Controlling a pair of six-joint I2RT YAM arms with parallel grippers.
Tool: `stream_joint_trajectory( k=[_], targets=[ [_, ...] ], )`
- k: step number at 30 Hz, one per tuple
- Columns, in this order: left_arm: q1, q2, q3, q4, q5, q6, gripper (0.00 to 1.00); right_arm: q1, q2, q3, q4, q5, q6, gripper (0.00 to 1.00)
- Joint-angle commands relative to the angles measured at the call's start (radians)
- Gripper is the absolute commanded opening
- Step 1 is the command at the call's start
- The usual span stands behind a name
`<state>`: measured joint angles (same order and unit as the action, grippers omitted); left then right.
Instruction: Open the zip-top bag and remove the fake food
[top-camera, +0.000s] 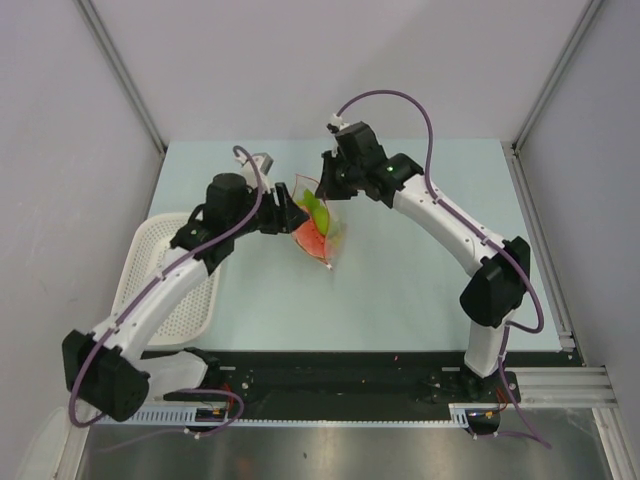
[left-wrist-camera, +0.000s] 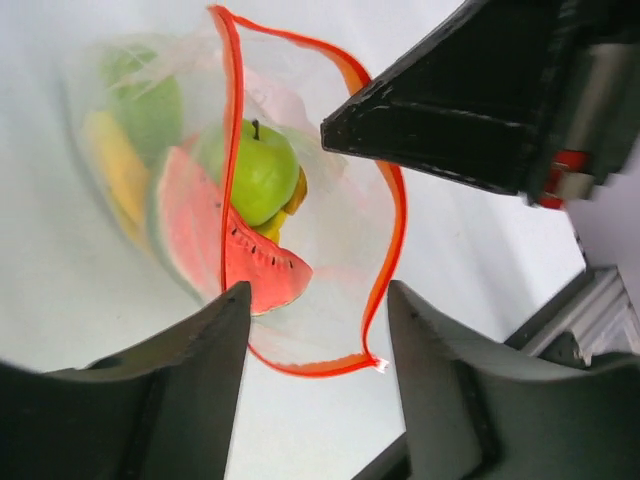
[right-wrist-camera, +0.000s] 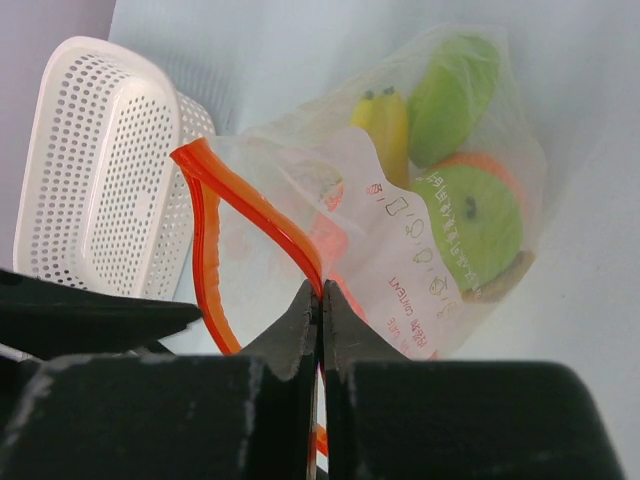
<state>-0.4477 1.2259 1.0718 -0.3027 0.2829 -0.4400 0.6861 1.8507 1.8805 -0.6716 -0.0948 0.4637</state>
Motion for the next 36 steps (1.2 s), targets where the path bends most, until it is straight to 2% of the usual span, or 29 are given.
stream_joint_trajectory(
  k=[1, 4, 6, 10, 14, 17, 18, 19, 20, 22, 23, 29, 36],
  targets=[
    [-0.013, -0.188, -0.047, 0.065, -0.174, 0.026, 0.67, 0.012, 0.013, 0.066, -0.005, -0.009, 0.006, 0.0],
    [-0.013, -0.233, -0.107, 0.083, -0.234, 0.021, 0.84, 0.015, 0.018, 0.075, -0.005, -0.017, -0.002, 0.0],
    [-0.013, -0.223, -0.115, 0.071, -0.237, 0.011, 0.89, 0.018, 0.025, 0.088, -0.014, -0.019, -0.007, 0.0],
    [-0.013, -0.174, -0.131, 0.07, -0.206, -0.011, 0.89, 0.024, 0.042, 0.112, -0.036, -0.023, -0.011, 0.04],
    [-0.008, -0.066, -0.083, -0.018, -0.223, -0.042, 0.84, 0.027, 0.042, 0.117, -0.046, -0.016, -0.016, 0.08],
    [-0.003, 0.02, -0.041, -0.047, -0.198, -0.023, 0.75, 0.026, 0.044, 0.118, -0.051, -0.019, -0.023, 0.09],
    [-0.002, 0.055, -0.033, -0.052, -0.192, -0.017, 0.59, 0.027, 0.044, 0.117, -0.052, -0.019, -0.031, 0.1],
    [0.001, 0.066, -0.024, -0.052, -0.185, -0.013, 0.52, 0.027, 0.044, 0.115, -0.06, -0.017, -0.034, 0.11],
    [0.006, 0.075, -0.007, -0.053, -0.173, -0.008, 0.37, 0.027, 0.042, 0.112, -0.063, -0.016, -0.039, 0.13],
    [0.009, 0.084, 0.007, -0.041, -0.151, -0.005, 0.15, 0.027, 0.038, 0.097, -0.072, -0.007, -0.054, 0.18],
    [0.01, 0.083, 0.02, -0.041, -0.151, -0.006, 0.0, 0.029, 0.033, 0.086, -0.072, -0.002, -0.059, 0.24],
    [0.01, 0.058, 0.036, -0.009, -0.119, -0.028, 0.0, 0.041, -0.036, -0.056, -0.049, 0.014, -0.073, 0.45],
    [0.018, 0.057, 0.037, -0.006, -0.134, -0.028, 0.0, 0.055, -0.1, -0.172, -0.085, 0.062, -0.079, 0.47]
  ],
)
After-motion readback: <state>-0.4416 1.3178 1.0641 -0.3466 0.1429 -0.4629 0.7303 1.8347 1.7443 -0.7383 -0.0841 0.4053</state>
